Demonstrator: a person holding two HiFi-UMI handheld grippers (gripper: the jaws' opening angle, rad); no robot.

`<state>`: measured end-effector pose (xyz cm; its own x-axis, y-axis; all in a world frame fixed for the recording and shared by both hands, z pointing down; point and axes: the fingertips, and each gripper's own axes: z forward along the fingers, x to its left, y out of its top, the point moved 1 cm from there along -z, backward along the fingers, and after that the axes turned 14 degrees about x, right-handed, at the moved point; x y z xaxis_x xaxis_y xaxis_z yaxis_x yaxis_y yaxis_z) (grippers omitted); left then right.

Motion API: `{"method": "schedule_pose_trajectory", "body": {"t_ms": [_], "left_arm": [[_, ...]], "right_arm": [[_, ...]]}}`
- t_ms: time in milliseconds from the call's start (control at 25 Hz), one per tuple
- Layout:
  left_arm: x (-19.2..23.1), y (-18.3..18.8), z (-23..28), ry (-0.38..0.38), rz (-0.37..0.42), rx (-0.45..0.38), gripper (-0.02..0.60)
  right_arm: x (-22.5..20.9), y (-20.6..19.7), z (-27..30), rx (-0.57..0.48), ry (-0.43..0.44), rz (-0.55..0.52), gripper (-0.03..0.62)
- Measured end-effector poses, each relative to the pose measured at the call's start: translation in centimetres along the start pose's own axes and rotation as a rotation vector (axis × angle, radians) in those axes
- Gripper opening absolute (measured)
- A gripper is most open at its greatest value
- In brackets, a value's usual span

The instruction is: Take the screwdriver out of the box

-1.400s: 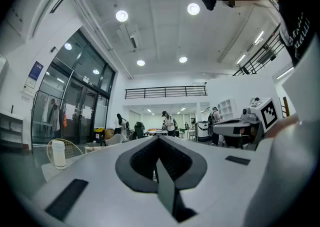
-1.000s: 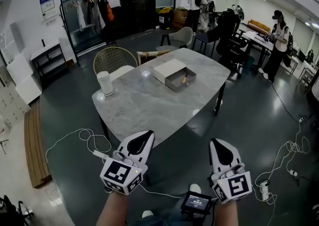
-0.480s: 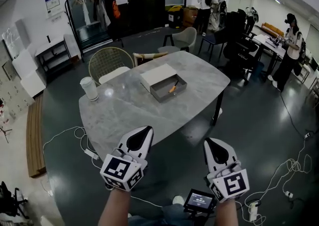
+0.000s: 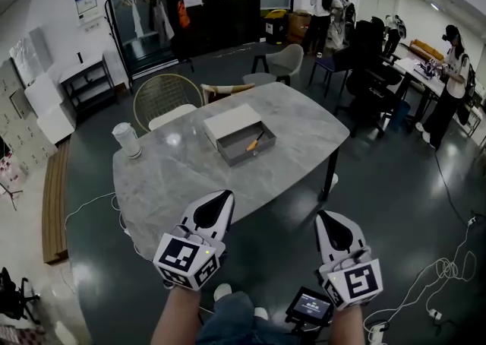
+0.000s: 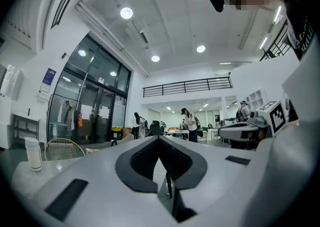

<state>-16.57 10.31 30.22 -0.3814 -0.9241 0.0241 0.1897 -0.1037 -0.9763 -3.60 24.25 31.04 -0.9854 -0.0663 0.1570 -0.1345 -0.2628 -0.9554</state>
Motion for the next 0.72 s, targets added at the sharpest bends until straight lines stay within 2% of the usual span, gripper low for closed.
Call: {"method": "schedule_pose_trajectory", "body": {"t_ms": [320,560,720], "left_arm": [[3.1,1.1,6.0,0.011,-0.001,-0.008,0.012],[7.8,1.8,12.2,0.006,-0.025,-0.004,0.012],[11.2,1.7,16.5,-0.009,-0.025,0.038,0.012]], "right_arm": [[-4.3,0.8,4.6,-0.009,-0.019,-0.002,0.025],[-7.7,1.8,11.2,0.022,-0.021,-0.023,0.025],[-9.7,3.0,16.7,0.034,-0.014,-0.032,0.025]]}}
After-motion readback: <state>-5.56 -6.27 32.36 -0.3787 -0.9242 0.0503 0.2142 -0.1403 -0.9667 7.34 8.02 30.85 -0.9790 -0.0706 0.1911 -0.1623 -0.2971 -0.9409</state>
